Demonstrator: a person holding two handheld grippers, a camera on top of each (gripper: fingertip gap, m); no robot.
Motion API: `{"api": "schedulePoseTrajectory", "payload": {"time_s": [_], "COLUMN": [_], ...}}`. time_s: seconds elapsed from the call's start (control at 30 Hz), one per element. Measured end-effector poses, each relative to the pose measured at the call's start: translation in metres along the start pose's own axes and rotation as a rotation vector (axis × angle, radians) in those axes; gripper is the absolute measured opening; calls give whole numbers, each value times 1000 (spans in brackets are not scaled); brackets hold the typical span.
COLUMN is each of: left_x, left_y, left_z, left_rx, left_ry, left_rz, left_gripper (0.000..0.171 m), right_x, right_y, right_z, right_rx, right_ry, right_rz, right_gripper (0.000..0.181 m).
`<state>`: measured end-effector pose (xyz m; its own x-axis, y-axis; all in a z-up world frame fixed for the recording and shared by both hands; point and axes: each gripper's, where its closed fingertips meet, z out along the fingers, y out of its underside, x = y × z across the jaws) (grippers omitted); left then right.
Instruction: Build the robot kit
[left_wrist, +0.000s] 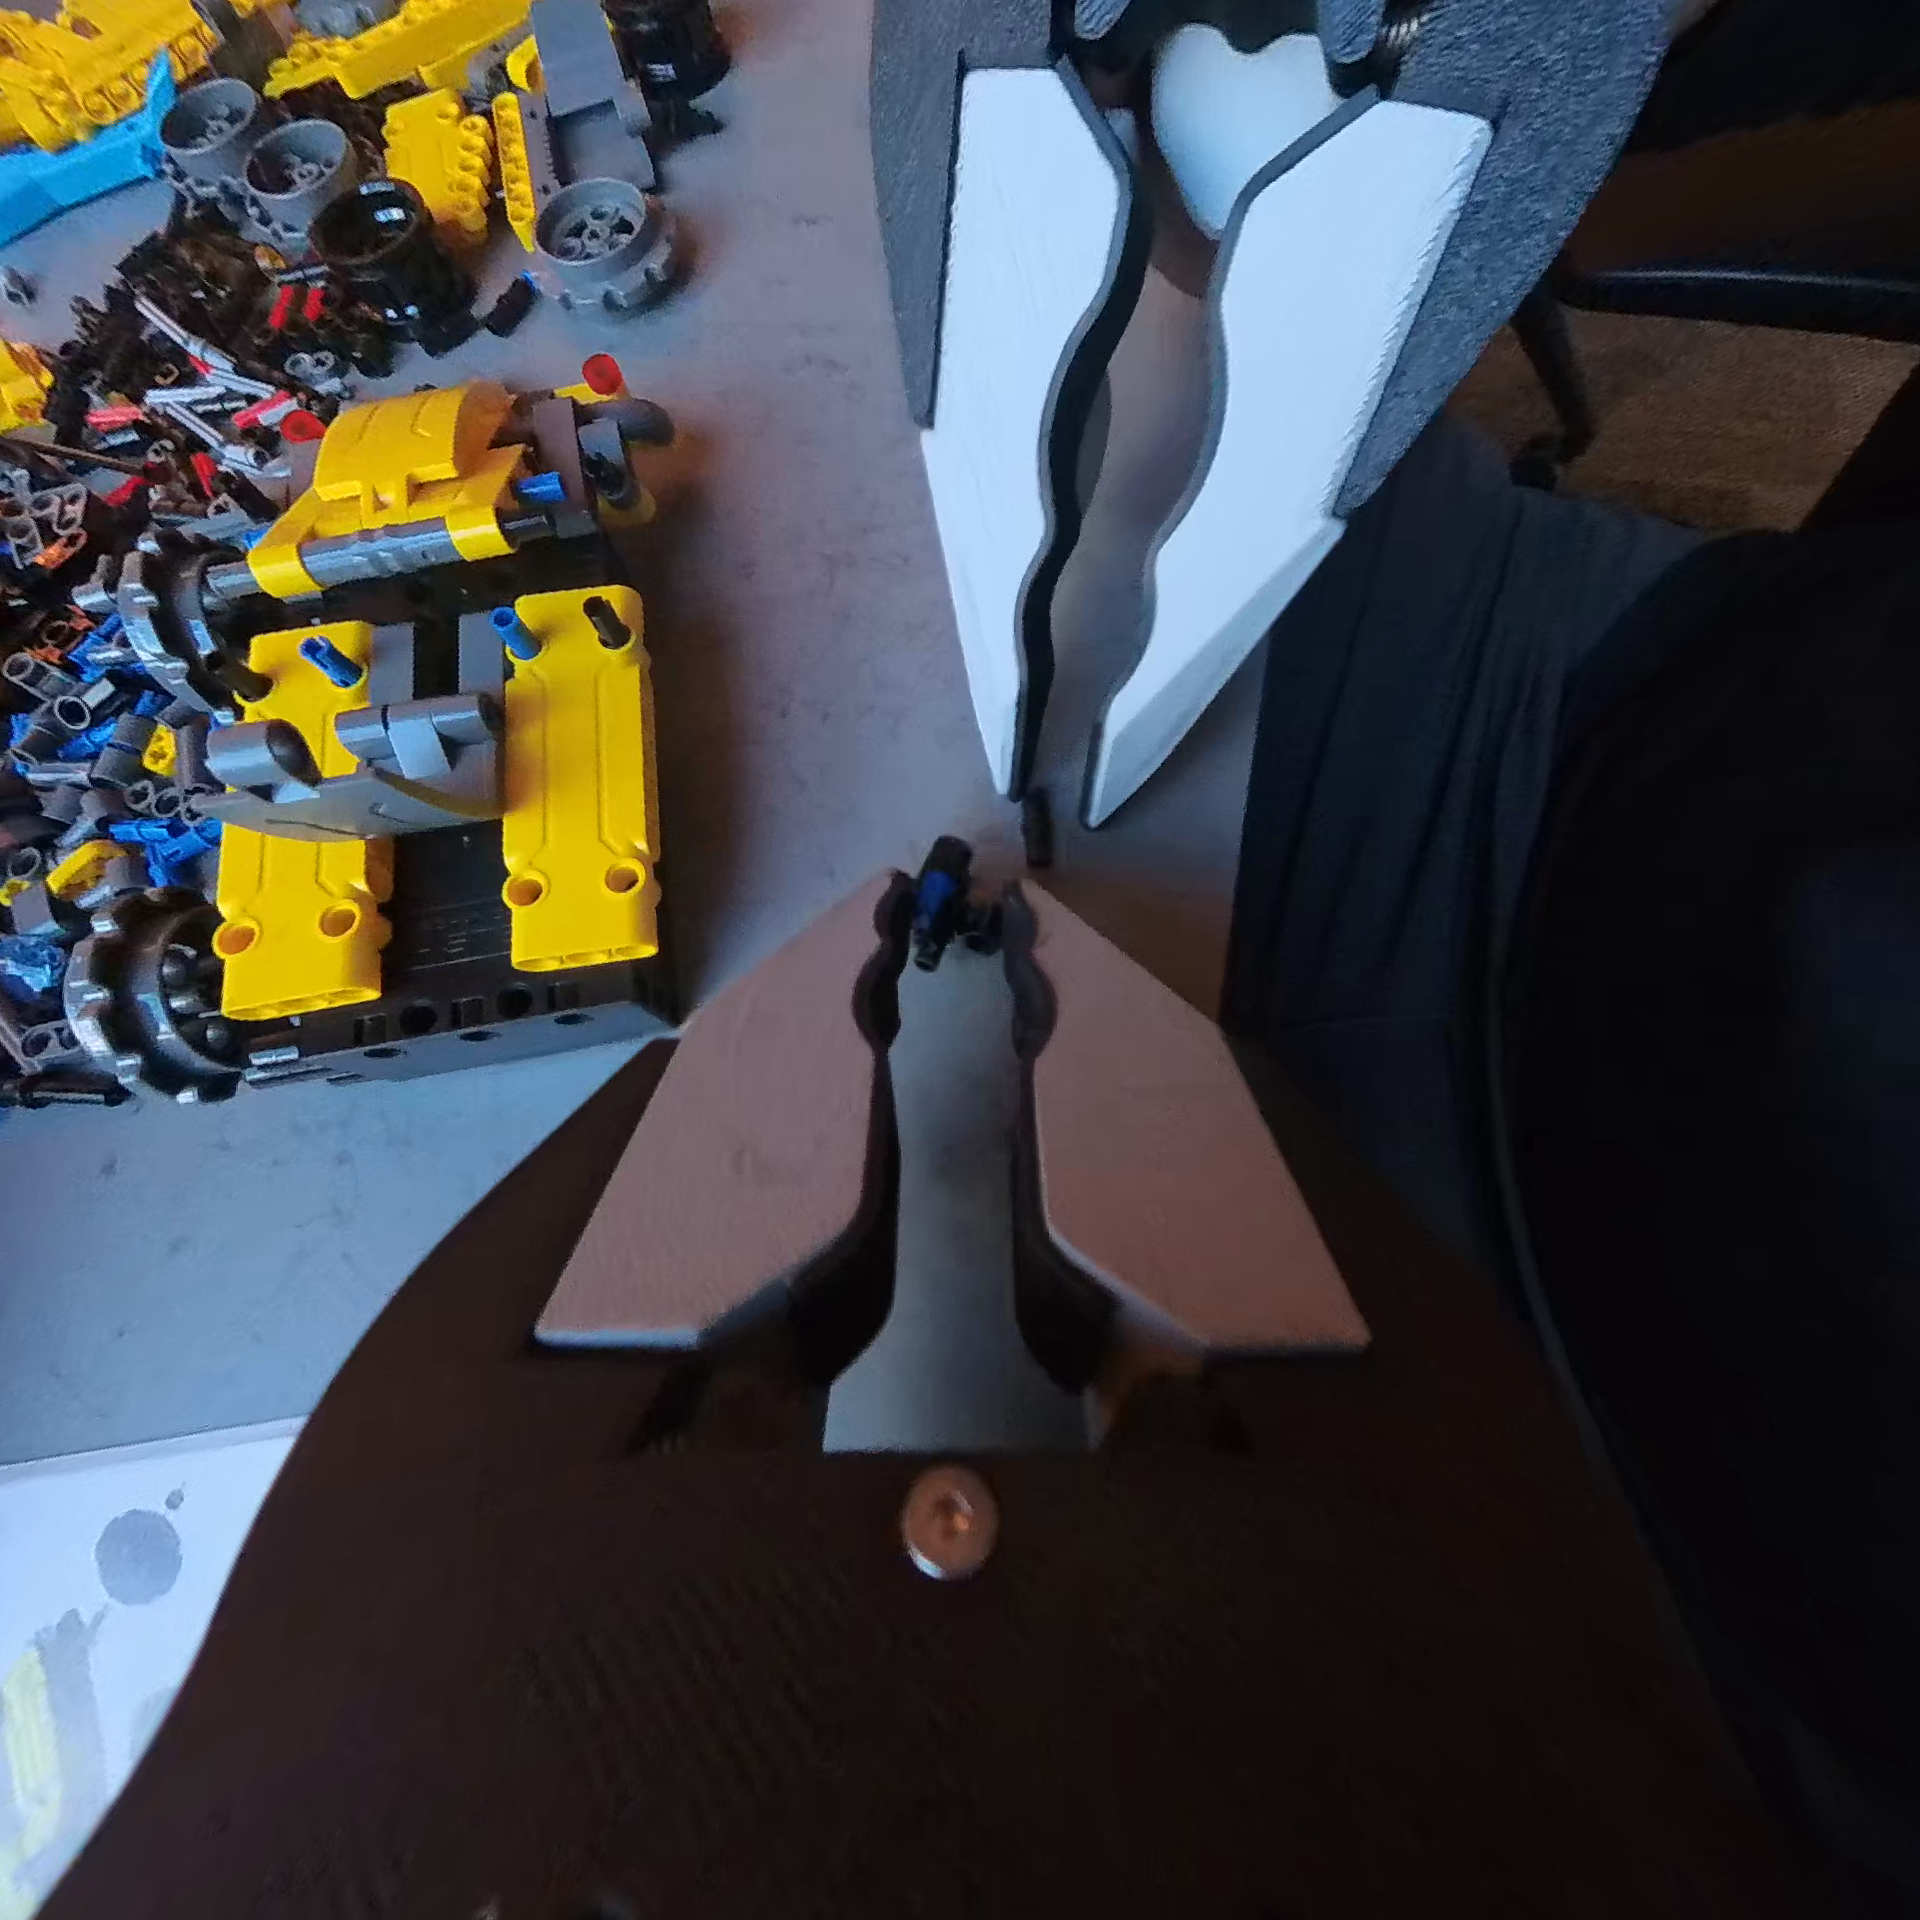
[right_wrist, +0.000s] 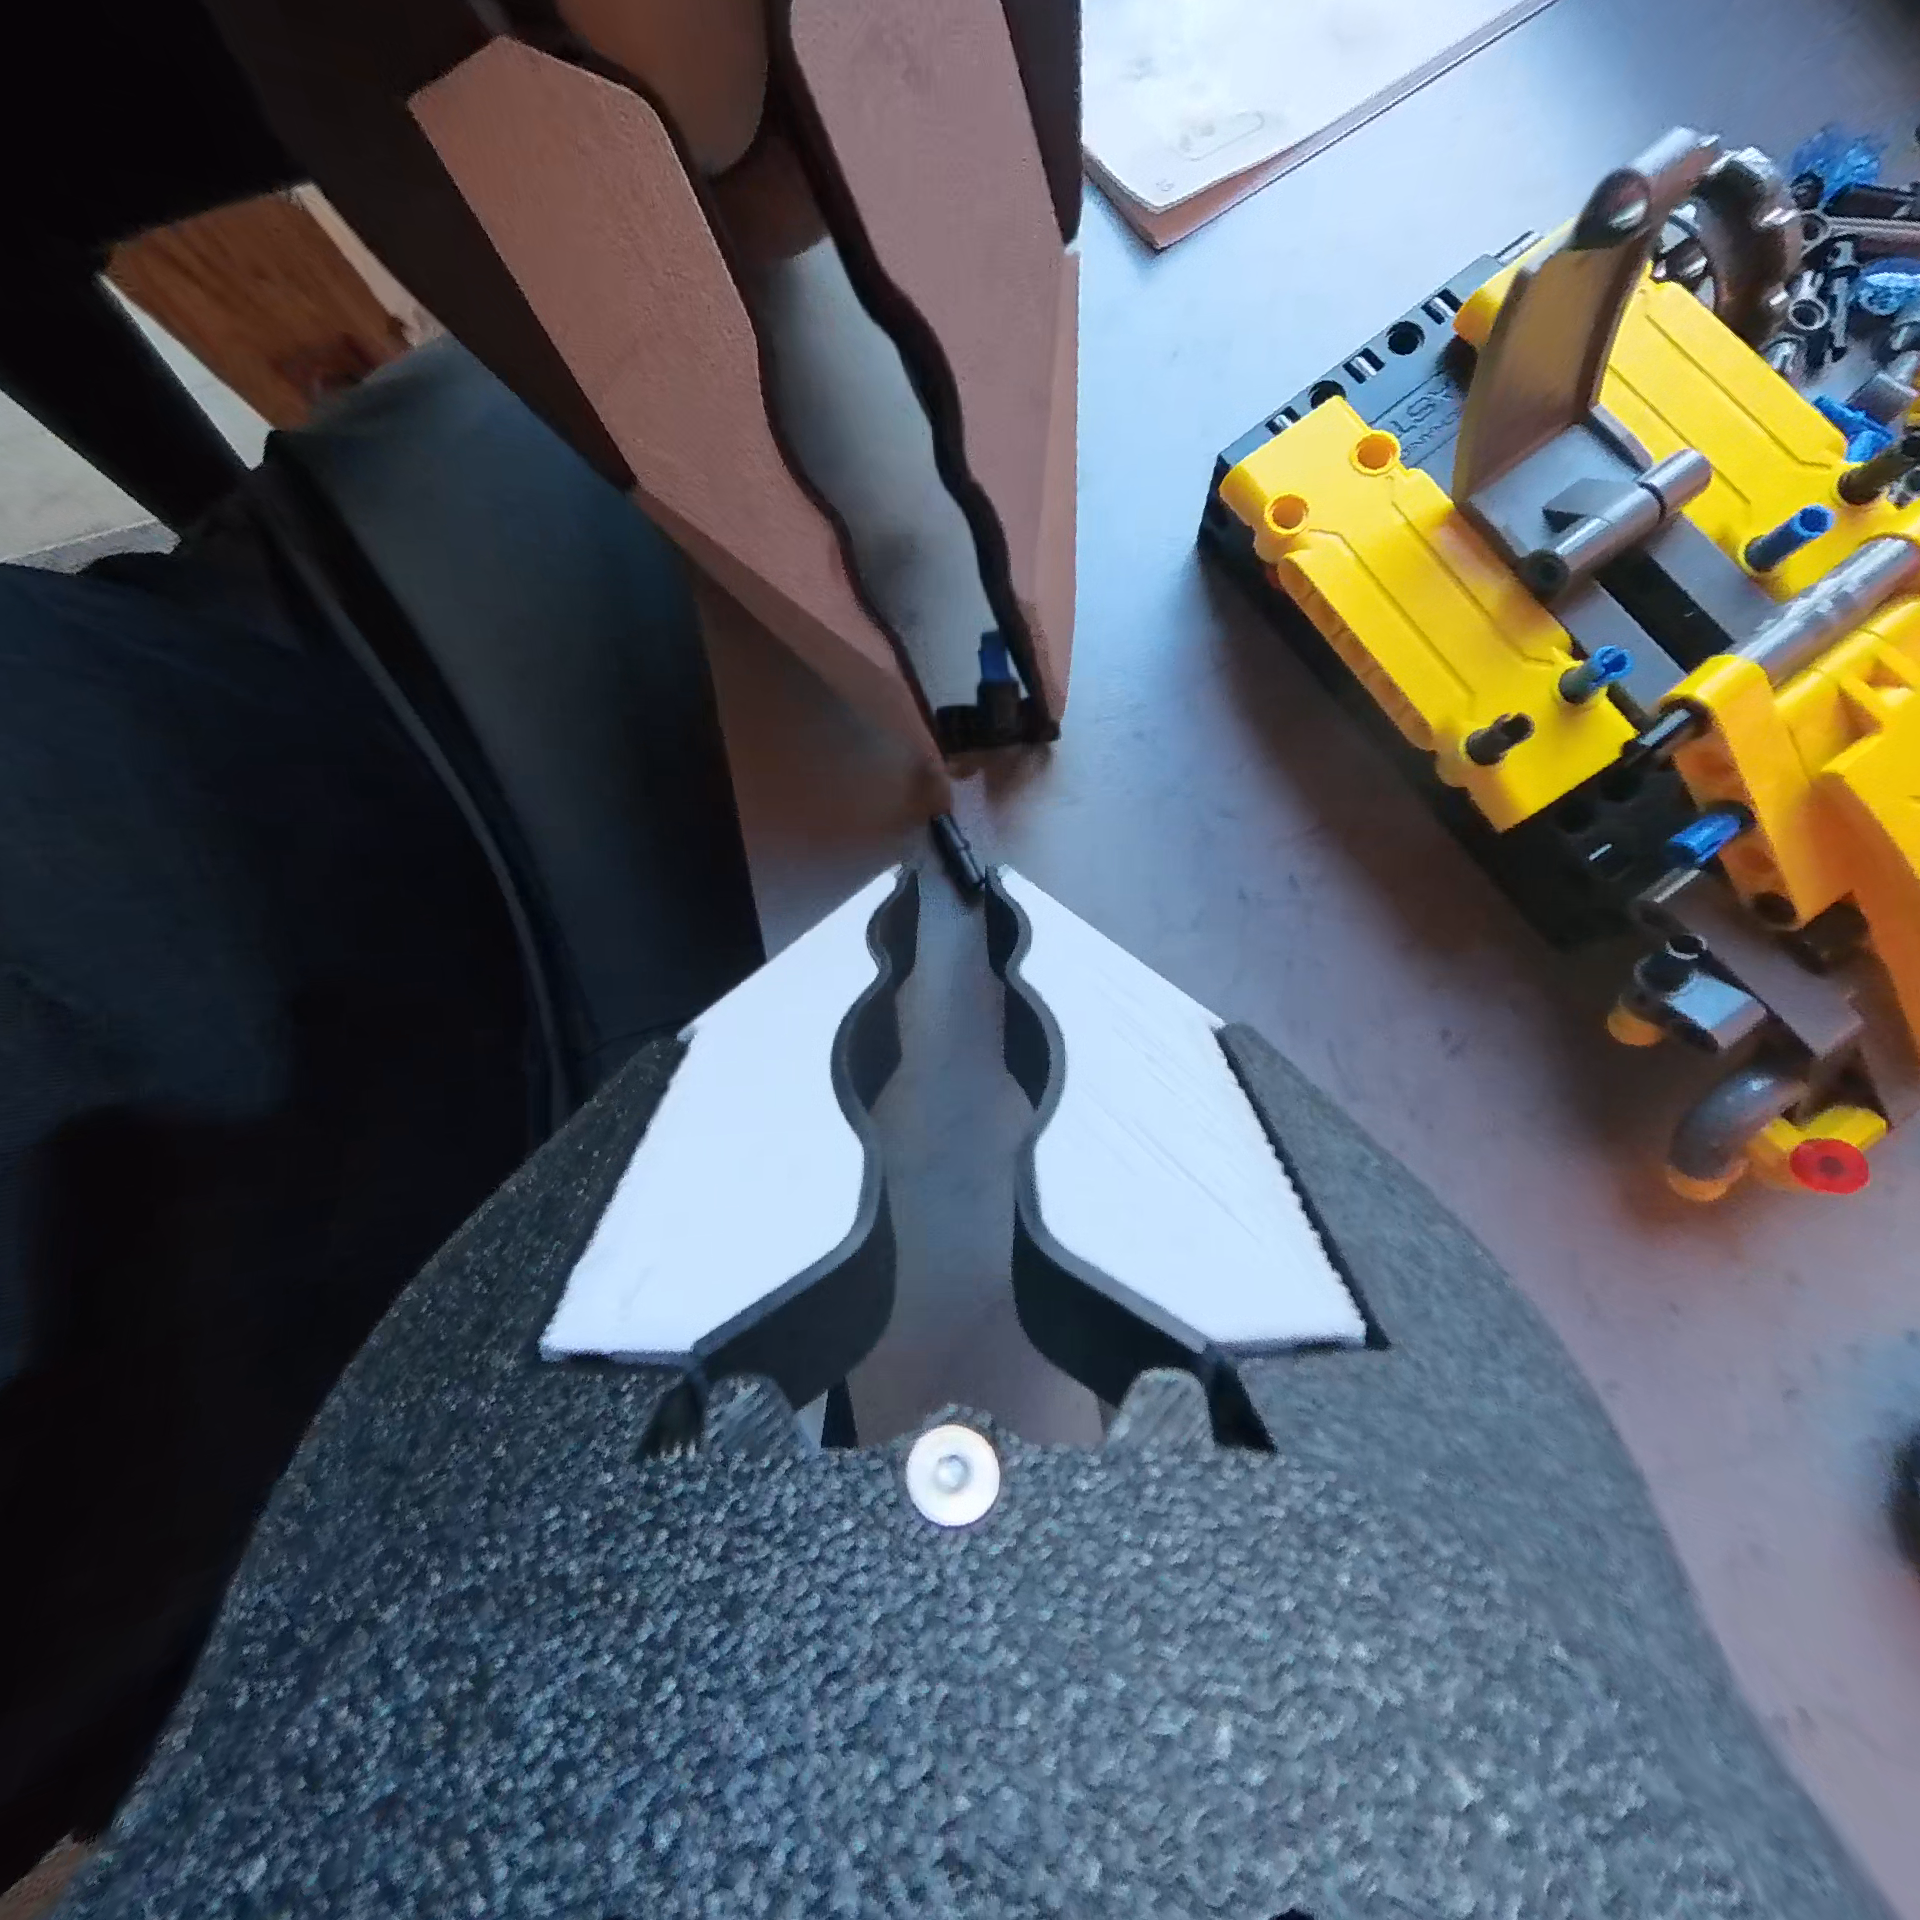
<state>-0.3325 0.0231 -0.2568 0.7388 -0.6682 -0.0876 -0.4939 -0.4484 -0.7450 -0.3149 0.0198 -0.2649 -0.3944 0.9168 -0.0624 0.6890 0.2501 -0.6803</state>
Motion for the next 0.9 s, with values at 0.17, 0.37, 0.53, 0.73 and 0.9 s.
{"api": "schedulePoseTrajectory", "payload": {"time_s": [0.17, 0.37, 0.53, 0.73, 0.9], "left_x": [-4, -7, -1, -1, -1], "left_y": [3, 4, 10, 9, 11], "left_z": [-9, -22, -10, 2, 0], "left_rx": [-23, -64, -140, -179, -196], "left_ry": [-9, 59, 139, 178, 218], "left_rz": [10, 68, 102, 102, 112], "left_gripper": [19, 24, 32, 30, 23], "right_x": [0, -2, 0, 2, 5], "right_y": [1, 0, 0, 1, 0], "right_z": [-2, -4, -3, -2, -3], "right_rx": [11, 41, 51, 44, 51], "right_ry": [9, -13, -11, -23, -41], "right_rz": [-7, -11, -8, -7, -2], "right_gripper": [11, 15, 16, 14, 10]}}
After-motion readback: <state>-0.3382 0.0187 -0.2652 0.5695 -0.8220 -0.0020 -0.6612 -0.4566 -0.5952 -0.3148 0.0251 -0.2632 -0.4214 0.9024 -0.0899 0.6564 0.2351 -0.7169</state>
